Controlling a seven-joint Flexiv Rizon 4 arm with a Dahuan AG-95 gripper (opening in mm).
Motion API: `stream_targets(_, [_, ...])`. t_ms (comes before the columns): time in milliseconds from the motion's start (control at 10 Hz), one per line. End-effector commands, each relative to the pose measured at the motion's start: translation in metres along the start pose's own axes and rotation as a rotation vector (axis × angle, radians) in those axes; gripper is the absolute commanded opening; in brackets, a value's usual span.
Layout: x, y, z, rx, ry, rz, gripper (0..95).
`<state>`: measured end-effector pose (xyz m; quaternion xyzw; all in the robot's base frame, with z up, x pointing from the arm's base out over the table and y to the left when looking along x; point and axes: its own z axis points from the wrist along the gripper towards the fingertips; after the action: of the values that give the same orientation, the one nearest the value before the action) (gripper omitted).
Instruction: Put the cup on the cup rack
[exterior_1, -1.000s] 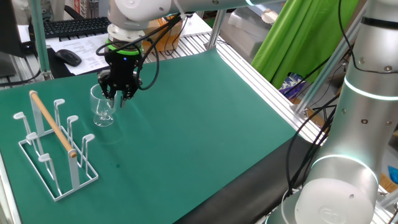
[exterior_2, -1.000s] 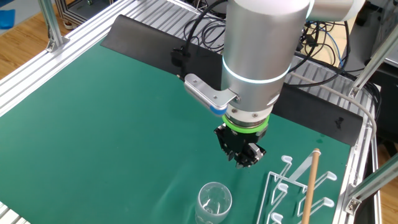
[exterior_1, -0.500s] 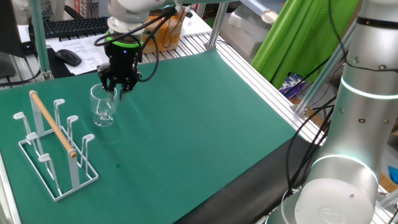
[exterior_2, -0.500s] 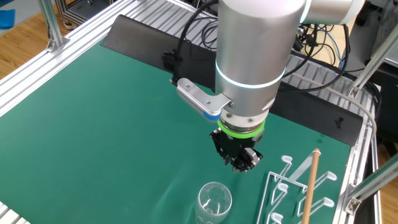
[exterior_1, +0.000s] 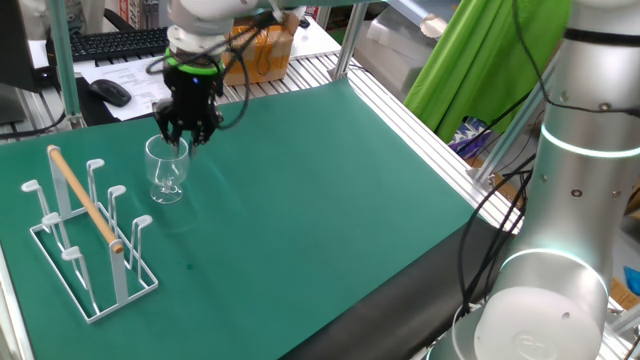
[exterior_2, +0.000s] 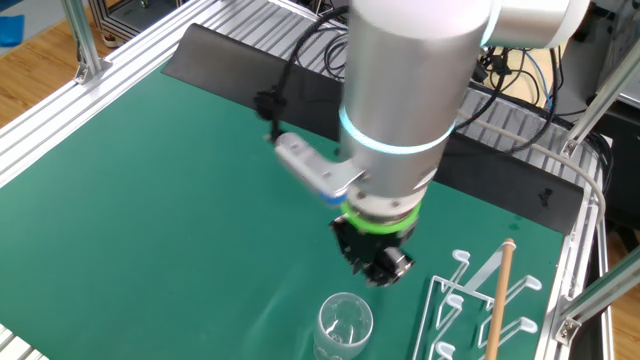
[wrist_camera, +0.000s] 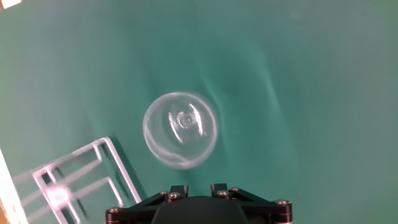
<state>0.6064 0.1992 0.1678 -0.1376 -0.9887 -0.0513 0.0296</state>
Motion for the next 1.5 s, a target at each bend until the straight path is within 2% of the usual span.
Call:
stream_targets(100, [-0.005,-0.002,0.0,0.003,-0.008,0.015,38.0])
stream_targets(400, [-0.012,-0.003,0.002,0.007,-0.014,0.016,38.0])
stream_targets(600, [-0.02,-0.009,0.006,0.005,-0.017,0.006,38.0])
stream_targets(1000, [-0.031,-0.008,0.011,-0.002,-0.038,0.016,38.0])
stream_targets(1300, [-0.042,-0.018,0.014,-0.008,-0.039,-0.003,38.0])
stream_targets(1500, [-0.045,-0.018,0.019,-0.01,-0.053,-0.002,38.0])
